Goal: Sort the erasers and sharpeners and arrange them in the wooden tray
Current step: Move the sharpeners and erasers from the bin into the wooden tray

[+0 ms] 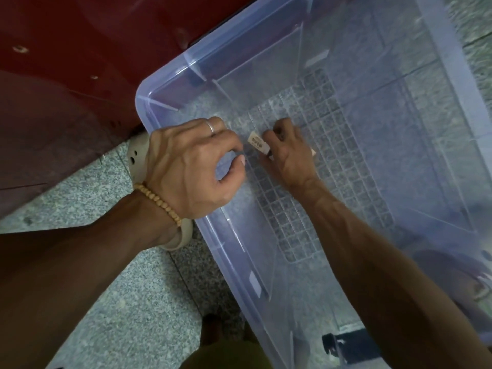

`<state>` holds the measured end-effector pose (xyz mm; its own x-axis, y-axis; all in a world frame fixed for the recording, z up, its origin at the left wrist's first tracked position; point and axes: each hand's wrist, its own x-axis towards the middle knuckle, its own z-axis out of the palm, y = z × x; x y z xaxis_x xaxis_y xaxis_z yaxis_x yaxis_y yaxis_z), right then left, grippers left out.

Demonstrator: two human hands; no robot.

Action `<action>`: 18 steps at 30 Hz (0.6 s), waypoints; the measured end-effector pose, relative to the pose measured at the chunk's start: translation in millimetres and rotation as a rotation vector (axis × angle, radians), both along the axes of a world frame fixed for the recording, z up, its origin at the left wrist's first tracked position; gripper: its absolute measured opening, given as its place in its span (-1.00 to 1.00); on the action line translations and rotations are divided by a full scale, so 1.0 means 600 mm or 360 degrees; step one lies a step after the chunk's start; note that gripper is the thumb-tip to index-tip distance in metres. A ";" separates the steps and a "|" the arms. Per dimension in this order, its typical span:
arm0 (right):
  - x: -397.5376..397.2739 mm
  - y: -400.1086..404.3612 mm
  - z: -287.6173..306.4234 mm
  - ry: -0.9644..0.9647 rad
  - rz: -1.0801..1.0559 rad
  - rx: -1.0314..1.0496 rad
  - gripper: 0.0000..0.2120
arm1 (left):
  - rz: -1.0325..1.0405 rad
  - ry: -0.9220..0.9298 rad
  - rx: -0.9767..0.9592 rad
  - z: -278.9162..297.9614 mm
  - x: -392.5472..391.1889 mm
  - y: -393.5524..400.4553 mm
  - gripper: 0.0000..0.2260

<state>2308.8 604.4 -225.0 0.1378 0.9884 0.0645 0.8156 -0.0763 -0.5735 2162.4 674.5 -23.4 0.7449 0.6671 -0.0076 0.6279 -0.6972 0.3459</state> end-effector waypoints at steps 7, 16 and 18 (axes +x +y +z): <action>0.026 -0.052 0.058 0.0303 -0.0556 -0.0113 -0.75 | 0.0017 -0.0026 0.0003 0.001 -0.001 0.000 -0.85; 0.034 -0.084 0.068 0.0113 -0.0504 -0.0732 -0.50 | 0.0012 -0.0055 -0.0006 0.000 -0.001 0.001 -0.86; 0.037 -0.075 0.069 0.0090 -0.0459 -0.0772 -0.47 | 0.0008 -0.0056 0.0013 -0.001 -0.001 0.002 -0.86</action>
<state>2331.2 559.4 -183.7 0.3966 0.8249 -0.4029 0.6918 -0.5570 -0.4595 2161.6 675.5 -23.9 0.7412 0.6709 0.0239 0.6191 -0.6969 0.3621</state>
